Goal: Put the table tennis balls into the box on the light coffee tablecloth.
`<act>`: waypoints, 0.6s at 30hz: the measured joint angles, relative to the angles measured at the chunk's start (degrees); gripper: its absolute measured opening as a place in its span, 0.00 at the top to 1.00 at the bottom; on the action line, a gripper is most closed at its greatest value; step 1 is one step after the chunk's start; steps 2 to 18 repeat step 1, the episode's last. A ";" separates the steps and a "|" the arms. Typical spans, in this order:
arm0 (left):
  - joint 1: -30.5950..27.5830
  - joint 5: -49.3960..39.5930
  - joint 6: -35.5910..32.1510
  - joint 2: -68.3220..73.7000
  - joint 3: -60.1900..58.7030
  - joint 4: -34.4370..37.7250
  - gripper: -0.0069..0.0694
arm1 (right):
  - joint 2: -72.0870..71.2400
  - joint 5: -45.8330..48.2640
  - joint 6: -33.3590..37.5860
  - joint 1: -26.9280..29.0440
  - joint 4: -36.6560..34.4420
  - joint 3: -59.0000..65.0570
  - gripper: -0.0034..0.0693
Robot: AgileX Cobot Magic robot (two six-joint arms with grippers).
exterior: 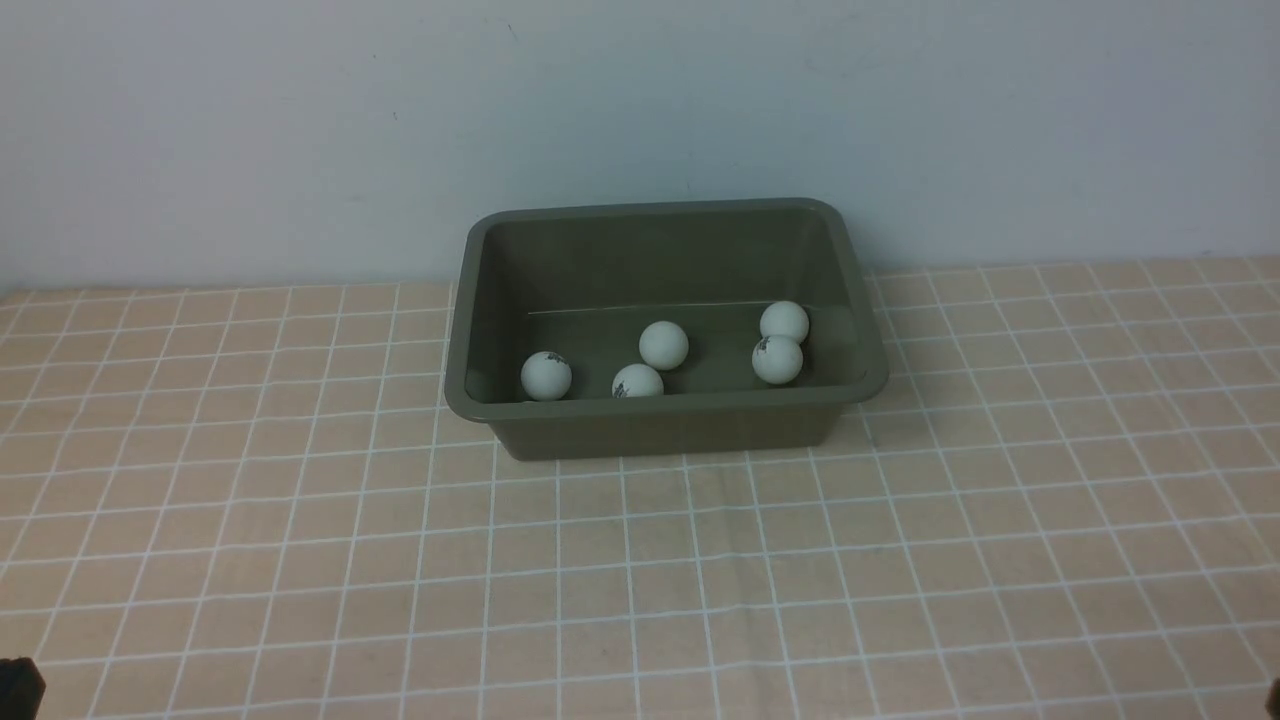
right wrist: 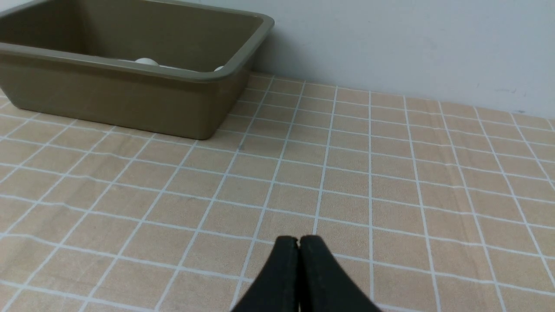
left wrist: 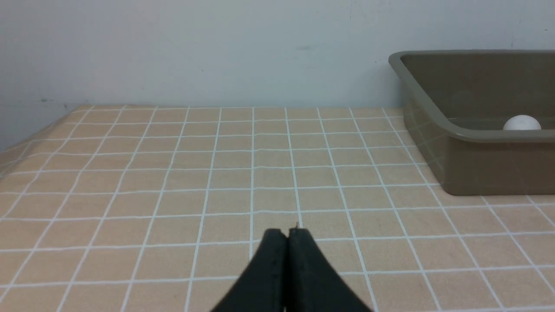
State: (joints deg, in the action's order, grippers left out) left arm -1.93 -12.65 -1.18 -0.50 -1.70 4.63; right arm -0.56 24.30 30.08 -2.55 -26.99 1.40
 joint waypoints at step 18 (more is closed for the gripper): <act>0.00 0.00 0.00 0.00 0.00 0.00 1.00 | 0.00 0.00 0.00 0.00 0.00 0.00 0.98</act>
